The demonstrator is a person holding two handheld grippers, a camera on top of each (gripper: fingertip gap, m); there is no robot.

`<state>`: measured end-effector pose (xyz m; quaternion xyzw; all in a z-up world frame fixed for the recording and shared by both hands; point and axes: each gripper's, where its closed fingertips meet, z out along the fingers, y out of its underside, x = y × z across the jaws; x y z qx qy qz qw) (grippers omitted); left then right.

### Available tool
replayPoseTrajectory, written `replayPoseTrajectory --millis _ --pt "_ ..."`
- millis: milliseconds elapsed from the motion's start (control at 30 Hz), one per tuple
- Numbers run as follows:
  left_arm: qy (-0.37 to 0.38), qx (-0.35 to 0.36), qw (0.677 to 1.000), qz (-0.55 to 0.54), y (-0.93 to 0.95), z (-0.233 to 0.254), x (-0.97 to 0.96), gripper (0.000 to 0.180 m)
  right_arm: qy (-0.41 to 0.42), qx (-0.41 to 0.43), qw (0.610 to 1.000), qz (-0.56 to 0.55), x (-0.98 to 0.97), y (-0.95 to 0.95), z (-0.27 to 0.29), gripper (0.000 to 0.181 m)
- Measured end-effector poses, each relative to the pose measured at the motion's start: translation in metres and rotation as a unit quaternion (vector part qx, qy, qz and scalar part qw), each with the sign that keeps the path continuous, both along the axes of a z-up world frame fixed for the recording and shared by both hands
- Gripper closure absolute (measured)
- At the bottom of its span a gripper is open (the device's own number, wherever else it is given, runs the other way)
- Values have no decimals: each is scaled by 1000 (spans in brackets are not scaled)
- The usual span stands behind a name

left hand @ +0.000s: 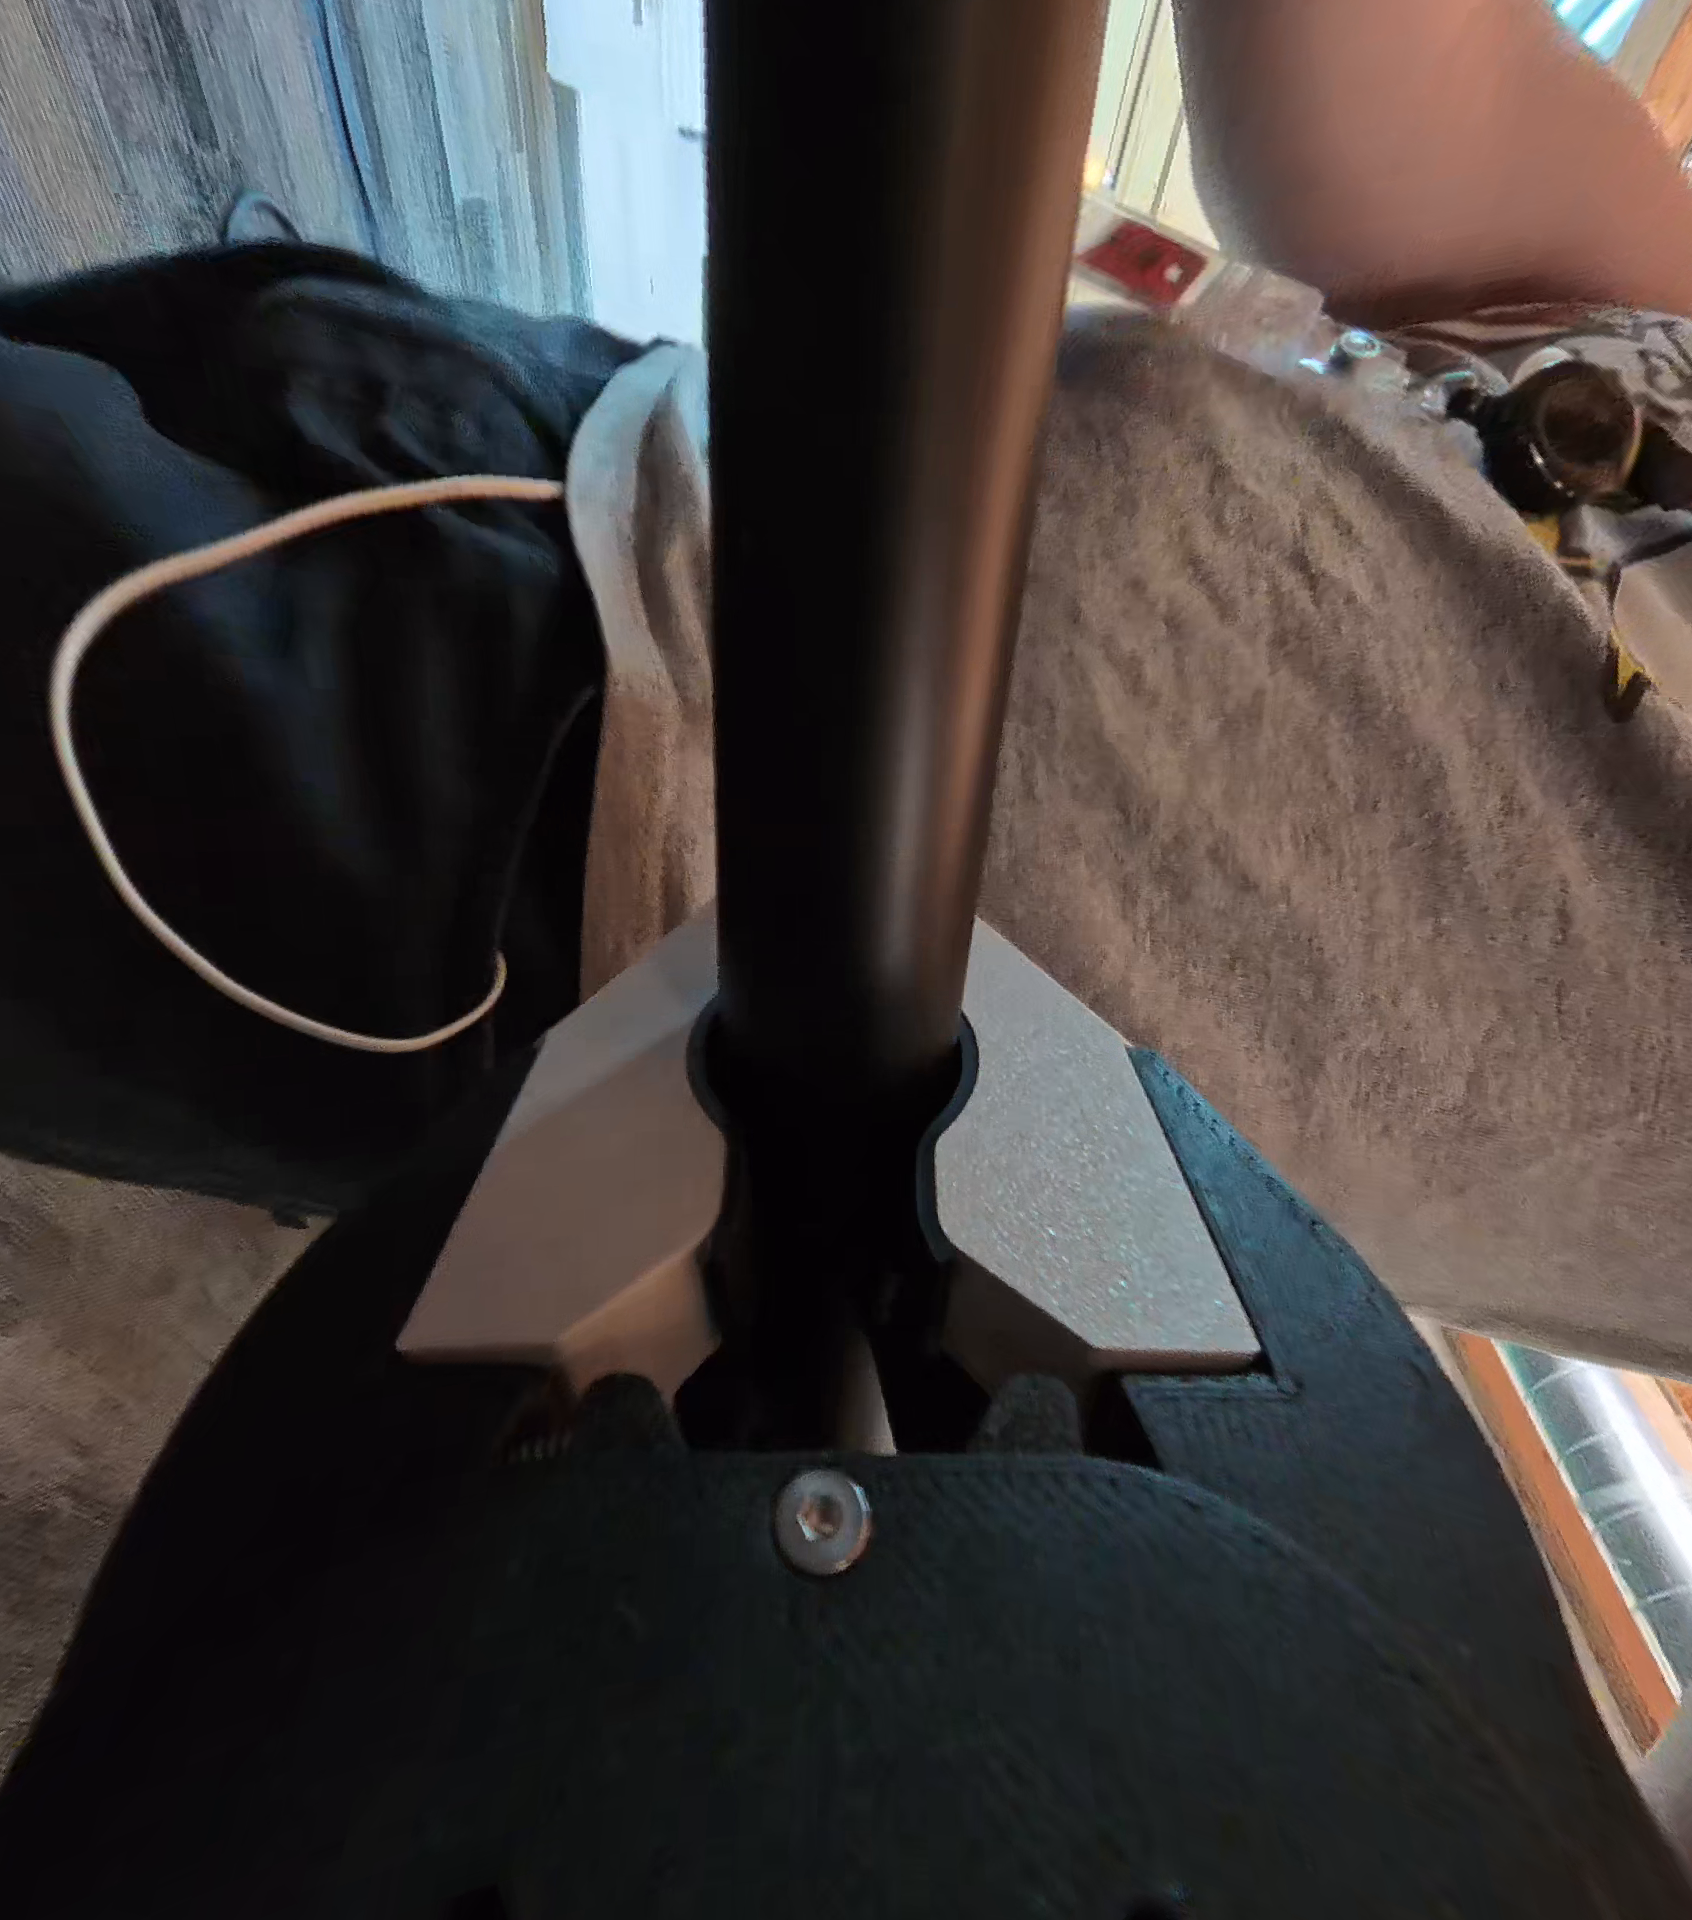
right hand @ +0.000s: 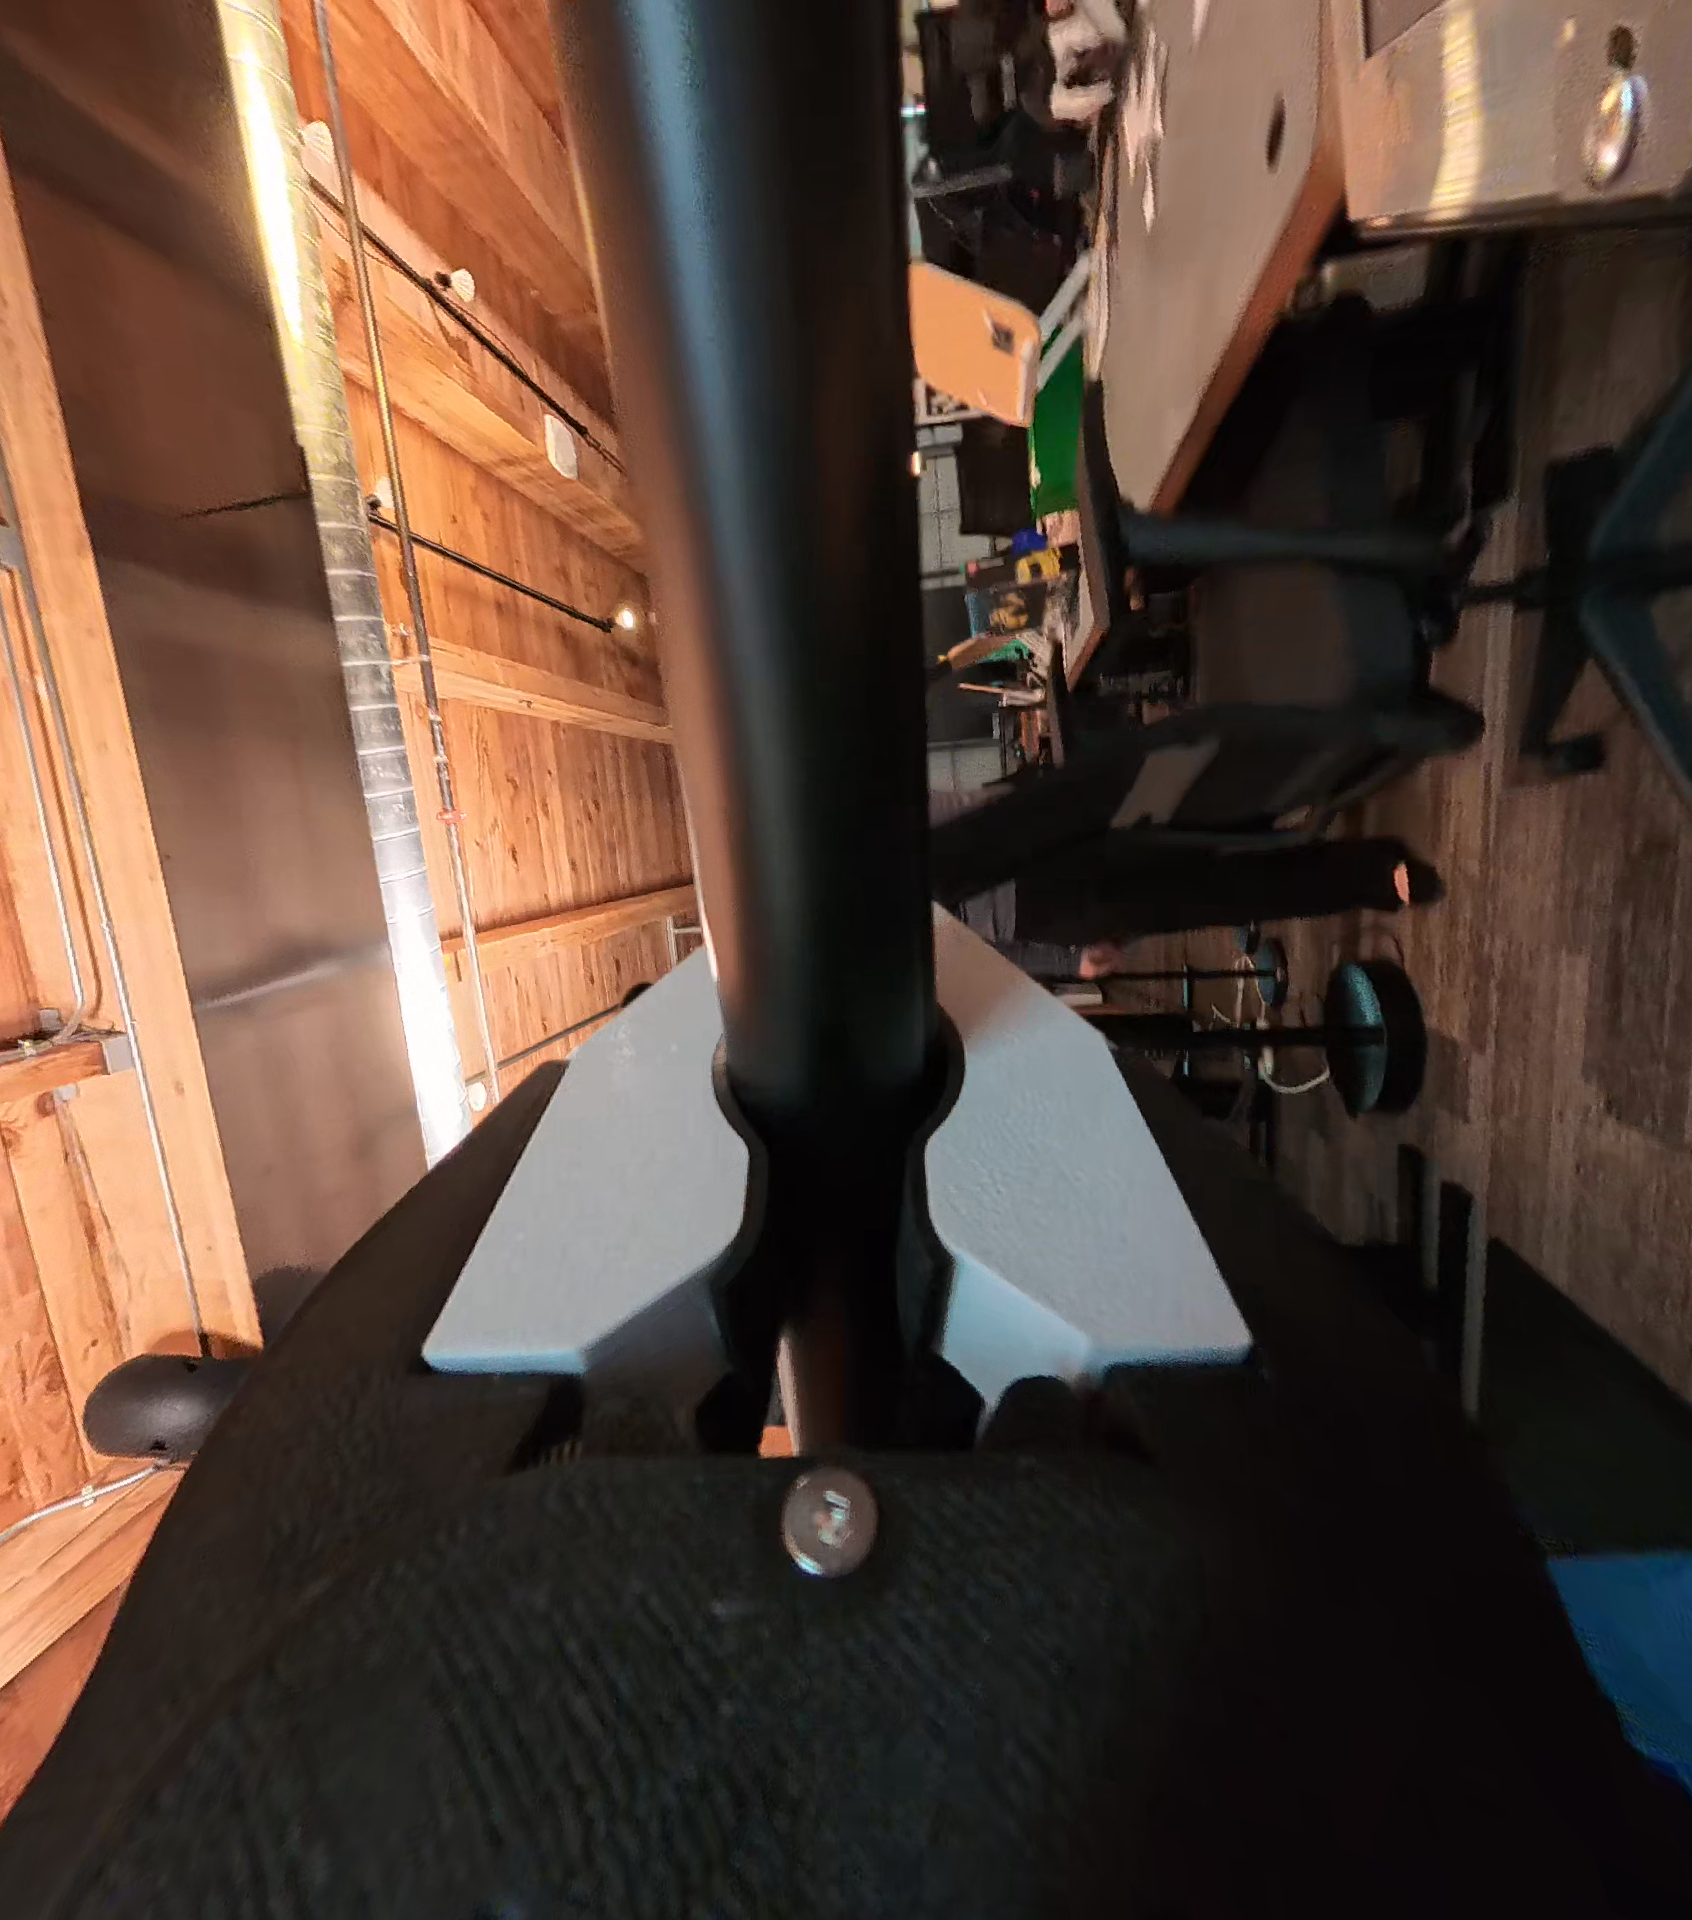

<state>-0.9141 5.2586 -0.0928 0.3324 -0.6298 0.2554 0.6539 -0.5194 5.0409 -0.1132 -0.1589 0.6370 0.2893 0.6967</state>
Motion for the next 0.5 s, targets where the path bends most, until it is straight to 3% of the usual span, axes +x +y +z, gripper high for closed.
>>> replayPoseTrajectory --millis 33,267,500 --pt "-3 -3 1000 -2 -18 -1 29 155 -4 -3 1000 -2 29 -20 3 165" --pt "-21 -12 999 -31 -126 -18 226 155 -12 -16 999 -36 211 -150 3 165" --pt "-4 -14 1000 -28 -234 -5 406 155 2 -18 999 -50 372 -274 4 165"
